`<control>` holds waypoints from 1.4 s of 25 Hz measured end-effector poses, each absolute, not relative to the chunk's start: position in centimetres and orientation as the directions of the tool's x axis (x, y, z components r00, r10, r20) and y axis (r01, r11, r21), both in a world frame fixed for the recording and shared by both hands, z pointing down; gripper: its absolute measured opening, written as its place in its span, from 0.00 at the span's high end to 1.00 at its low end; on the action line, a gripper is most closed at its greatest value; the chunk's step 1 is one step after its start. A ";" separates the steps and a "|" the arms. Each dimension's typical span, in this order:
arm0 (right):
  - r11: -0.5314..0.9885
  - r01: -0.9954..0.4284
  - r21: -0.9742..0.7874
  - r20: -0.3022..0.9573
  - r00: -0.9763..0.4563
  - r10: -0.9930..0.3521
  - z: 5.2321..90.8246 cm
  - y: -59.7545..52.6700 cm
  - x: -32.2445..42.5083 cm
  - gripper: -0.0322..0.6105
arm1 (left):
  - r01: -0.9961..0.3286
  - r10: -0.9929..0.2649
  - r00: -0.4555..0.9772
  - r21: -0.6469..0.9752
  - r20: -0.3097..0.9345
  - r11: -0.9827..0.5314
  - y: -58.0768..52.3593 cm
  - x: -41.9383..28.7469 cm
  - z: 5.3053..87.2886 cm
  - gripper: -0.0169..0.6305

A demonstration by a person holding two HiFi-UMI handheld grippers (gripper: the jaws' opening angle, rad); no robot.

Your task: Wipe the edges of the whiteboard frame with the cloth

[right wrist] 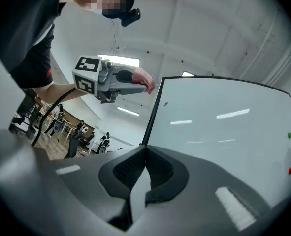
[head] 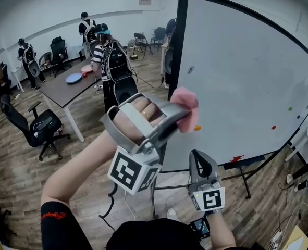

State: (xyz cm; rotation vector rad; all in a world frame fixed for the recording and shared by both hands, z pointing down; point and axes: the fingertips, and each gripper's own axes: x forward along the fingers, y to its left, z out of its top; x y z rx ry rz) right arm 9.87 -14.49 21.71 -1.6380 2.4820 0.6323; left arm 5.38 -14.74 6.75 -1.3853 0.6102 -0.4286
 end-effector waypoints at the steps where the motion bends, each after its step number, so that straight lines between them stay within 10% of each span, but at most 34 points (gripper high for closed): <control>1: 0.332 -0.897 0.292 -0.312 -0.417 -0.854 21.2 -14.6 9.8 0.95 | -0.060 -0.621 0.769 -0.984 -0.152 0.167 -14.9 5.3 6.0 0.91; 35: 0.301 -0.882 0.362 -0.499 -0.457 -0.737 6.4 -17.4 9.8 0.95 | 0.164 -0.763 0.594 -0.891 -0.253 0.423 -22.7 4.8 -11.8 0.91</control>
